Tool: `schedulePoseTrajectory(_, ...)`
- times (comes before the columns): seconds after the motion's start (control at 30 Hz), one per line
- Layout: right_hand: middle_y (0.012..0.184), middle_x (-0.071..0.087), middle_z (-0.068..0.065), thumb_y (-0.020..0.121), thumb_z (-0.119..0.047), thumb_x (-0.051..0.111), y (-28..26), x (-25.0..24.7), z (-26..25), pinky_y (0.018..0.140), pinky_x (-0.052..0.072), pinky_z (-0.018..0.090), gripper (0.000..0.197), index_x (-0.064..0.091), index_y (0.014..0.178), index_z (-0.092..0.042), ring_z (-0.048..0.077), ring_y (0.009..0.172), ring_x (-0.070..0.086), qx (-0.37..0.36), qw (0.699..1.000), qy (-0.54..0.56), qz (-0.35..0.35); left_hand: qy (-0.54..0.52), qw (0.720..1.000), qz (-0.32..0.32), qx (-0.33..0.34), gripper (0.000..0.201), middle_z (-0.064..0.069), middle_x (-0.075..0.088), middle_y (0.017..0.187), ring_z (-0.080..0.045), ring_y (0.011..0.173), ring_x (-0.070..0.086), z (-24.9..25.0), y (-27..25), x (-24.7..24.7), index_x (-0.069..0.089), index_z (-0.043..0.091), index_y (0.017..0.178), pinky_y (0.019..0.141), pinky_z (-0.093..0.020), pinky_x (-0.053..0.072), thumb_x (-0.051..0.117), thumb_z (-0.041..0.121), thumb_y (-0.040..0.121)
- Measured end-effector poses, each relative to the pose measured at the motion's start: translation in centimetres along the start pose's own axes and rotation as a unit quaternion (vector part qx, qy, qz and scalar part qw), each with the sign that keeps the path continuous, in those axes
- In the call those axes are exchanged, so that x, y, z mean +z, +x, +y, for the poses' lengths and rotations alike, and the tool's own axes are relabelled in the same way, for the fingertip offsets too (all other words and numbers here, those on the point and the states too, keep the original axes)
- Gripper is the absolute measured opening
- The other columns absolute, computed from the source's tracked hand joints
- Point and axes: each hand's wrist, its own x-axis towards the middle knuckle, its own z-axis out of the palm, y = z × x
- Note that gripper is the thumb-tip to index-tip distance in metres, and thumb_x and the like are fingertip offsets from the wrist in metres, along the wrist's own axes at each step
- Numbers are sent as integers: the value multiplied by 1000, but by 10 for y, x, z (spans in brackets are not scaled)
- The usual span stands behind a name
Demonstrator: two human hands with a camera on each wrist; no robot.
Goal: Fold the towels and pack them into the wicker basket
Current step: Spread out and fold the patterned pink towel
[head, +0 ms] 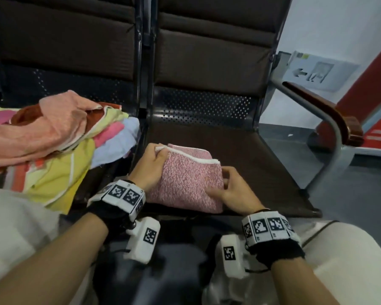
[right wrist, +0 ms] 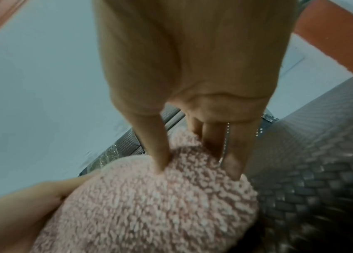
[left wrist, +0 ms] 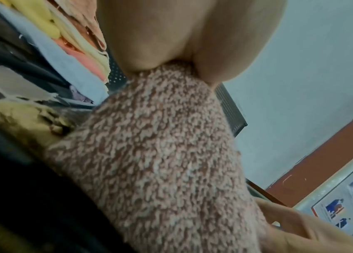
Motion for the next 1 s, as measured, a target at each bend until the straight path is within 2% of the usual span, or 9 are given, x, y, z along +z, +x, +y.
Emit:
schedulePoseTrajectory(0.1,101,68,4,79,-12,74,21,-4,-2,88,53,46,37,51,108,-20,18,94,66,9,999,-20,25,-14,998,-48,-49,24,5,51,97,-12,90,52,1,19,1,41,21,114,77,-32,42,44,15,90)
schedulePoseTrajectory(0.2,103,68,4,81,-13,72,48,-8,-10,89,52,47,30,53,102,-22,20,97,65,3,999,-23,37,18,997,-60,-36,41,5,48,95,-8,77,52,5,44,-1,33,21,124,66,-27,43,45,4,89)
schedulePoseTrajectory(0.37,100,65,3,82,-19,72,88,-7,-12,89,52,42,29,52,103,-19,21,98,63,22,997,-43,66,47,997,-61,-23,61,-9,48,130,-17,111,51,-3,85,-5,27,19,143,101,-37,42,52,3,90)
schedulePoseTrajectory(0.5,106,61,7,83,-27,71,99,-1,-11,89,49,38,49,45,121,-10,26,102,60,76,981,-174,34,101,987,-93,-79,66,-9,48,137,-14,108,49,-21,96,3,28,22,147,88,-26,39,59,14,90)
schedulePoseTrajectory(0.63,111,54,8,83,-25,65,94,-6,-23,87,45,35,30,50,106,-15,27,101,56,-13,965,-251,77,66,987,-105,-98,57,-6,52,136,-15,121,49,-33,89,-2,48,16,137,106,-31,36,66,8,84)
schedulePoseTrajectory(0.73,95,57,-3,82,-30,68,83,-8,-29,75,40,24,14,58,89,-23,14,87,57,-79,955,-285,-32,95,989,-102,-56,55,-7,55,129,-20,117,54,-30,77,-8,57,16,128,101,-34,44,66,-7,79)
schedulePoseTrajectory(0.8,96,57,-7,79,-34,71,72,-4,-26,75,42,22,27,59,101,-23,11,87,56,-80,945,-291,-125,158,982,-104,-8,60,-9,45,137,-22,126,47,-27,66,-8,60,15,125,105,-30,40,61,-17,74)
schedulePoseTrajectory(0.9,115,47,-5,75,-30,73,59,4,-15,91,41,24,58,48,127,-23,12,106,47,-86,921,-327,-194,216,969,-98,67,52,-2,38,143,-16,133,37,-20,45,-9,66,16,116,107,-17,26,57,-16,76)
schedulePoseTrajectory(1.0,135,40,1,73,-22,72,53,8,-14,108,35,34,73,38,138,-22,17,126,37,-91,901,-370,-210,192,962,-164,105,25,7,59,124,-8,119,52,-9,25,-9,69,22,110,103,-18,34,62,12,88)
